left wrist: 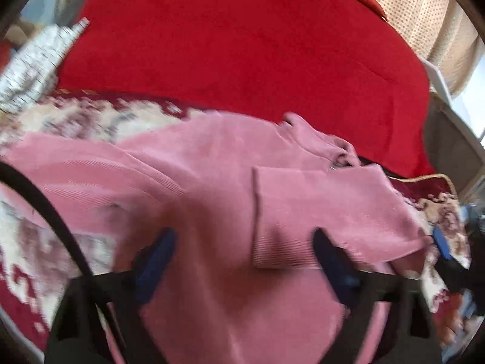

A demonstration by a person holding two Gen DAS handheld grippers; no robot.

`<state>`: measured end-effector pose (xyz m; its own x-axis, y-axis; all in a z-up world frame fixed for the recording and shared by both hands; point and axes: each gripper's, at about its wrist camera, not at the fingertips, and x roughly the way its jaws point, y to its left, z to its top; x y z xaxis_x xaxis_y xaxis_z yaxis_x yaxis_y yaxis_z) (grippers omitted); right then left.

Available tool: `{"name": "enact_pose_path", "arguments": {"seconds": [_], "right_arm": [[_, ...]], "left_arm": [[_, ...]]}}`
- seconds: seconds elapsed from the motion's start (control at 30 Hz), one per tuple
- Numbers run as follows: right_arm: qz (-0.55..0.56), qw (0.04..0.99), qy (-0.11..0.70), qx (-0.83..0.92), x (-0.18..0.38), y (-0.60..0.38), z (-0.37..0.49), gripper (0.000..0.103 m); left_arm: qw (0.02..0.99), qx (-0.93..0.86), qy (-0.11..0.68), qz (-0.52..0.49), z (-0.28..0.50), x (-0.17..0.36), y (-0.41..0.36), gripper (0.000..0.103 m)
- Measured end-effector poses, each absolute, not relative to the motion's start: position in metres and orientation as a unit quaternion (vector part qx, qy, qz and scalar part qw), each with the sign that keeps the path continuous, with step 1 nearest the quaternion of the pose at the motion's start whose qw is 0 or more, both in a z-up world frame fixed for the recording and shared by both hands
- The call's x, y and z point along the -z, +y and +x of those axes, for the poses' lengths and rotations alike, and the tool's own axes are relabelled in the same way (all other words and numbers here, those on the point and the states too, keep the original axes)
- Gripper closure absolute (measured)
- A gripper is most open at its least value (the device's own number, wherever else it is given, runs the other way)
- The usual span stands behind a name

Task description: Fold large clothes

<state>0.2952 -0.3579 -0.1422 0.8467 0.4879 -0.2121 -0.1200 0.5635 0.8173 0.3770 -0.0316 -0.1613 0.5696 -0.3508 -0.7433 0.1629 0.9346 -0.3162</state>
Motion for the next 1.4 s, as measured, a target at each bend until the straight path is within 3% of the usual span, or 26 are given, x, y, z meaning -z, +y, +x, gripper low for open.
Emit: {"name": "enact_pose_path", "arguments": {"seconds": [0.07, 0.17, 0.27, 0.37, 0.43, 0.47, 0.5, 0.57, 0.67, 0.73, 0.77, 0.83, 0.87, 0.93, 1.2, 1.4], "right_arm": [[0.442, 0.858, 0.221, -0.141, 0.151, -0.37, 0.297, 0.035], [0.478, 0.838, 0.234, -0.12, 0.166, -0.387, 0.302, 0.035], [0.502, 0.814, 0.263, -0.13, 0.185, -0.395, 0.306, 0.035], [0.515, 0.79, 0.289, -0.165, 0.197, -0.392, 0.308, 0.035], [0.516, 0.78, 0.304, -0.183, 0.201, -0.38, 0.313, 0.035], [0.511, 0.782, 0.307, -0.184, 0.201, -0.376, 0.314, 0.035], [0.504, 0.786, 0.307, -0.182, 0.199, -0.374, 0.314, 0.035], [0.501, 0.794, 0.297, -0.178, 0.195, -0.375, 0.314, 0.035], [0.497, 0.807, 0.27, -0.173, 0.187, -0.381, 0.307, 0.035], [0.492, 0.816, 0.253, -0.167, 0.181, -0.385, 0.305, 0.035], [0.492, 0.818, 0.247, -0.163, 0.18, -0.387, 0.305, 0.035], [0.497, 0.817, 0.246, -0.156, 0.181, -0.387, 0.307, 0.035], [0.5, 0.816, 0.248, -0.151, 0.184, -0.388, 0.308, 0.035], [0.507, 0.81, 0.257, -0.146, 0.189, -0.388, 0.31, 0.035], [0.494, 0.807, 0.276, -0.169, 0.189, -0.374, 0.313, 0.035], [0.448, 0.825, 0.291, -0.185, 0.182, -0.352, 0.315, 0.035]], "left_arm": [[0.864, 0.165, 0.46, -0.117, 0.383, 0.17, -0.039, 0.042], [0.855, 0.179, 0.473, -0.117, 0.388, 0.177, -0.055, 0.041], [0.848, 0.188, 0.482, -0.112, 0.392, 0.183, -0.067, 0.032], [0.836, 0.197, 0.496, -0.125, 0.399, 0.193, -0.07, 0.035], [0.831, 0.2, 0.5, -0.14, 0.403, 0.197, -0.068, 0.056], [0.83, 0.204, 0.497, -0.148, 0.404, 0.198, -0.065, 0.072], [0.828, 0.21, 0.495, -0.159, 0.404, 0.198, -0.062, 0.081], [0.825, 0.223, 0.486, -0.184, 0.404, 0.196, -0.054, 0.088], [0.834, 0.231, 0.465, -0.185, 0.4, 0.187, -0.05, 0.088], [0.838, 0.229, 0.462, -0.181, 0.399, 0.186, -0.05, 0.079], [0.835, 0.229, 0.466, -0.182, 0.4, 0.187, -0.051, 0.067], [0.834, 0.227, 0.469, -0.182, 0.4, 0.19, -0.053, 0.064], [0.836, 0.223, 0.469, -0.174, 0.401, 0.192, -0.055, 0.069], [0.841, 0.224, 0.464, -0.166, 0.403, 0.192, -0.06, 0.095], [0.902, 0.161, 0.39, -0.095, 0.39, 0.156, -0.043, 0.095], [0.917, 0.102, 0.382, -0.055, 0.391, 0.147, -0.012, 0.095]]}}
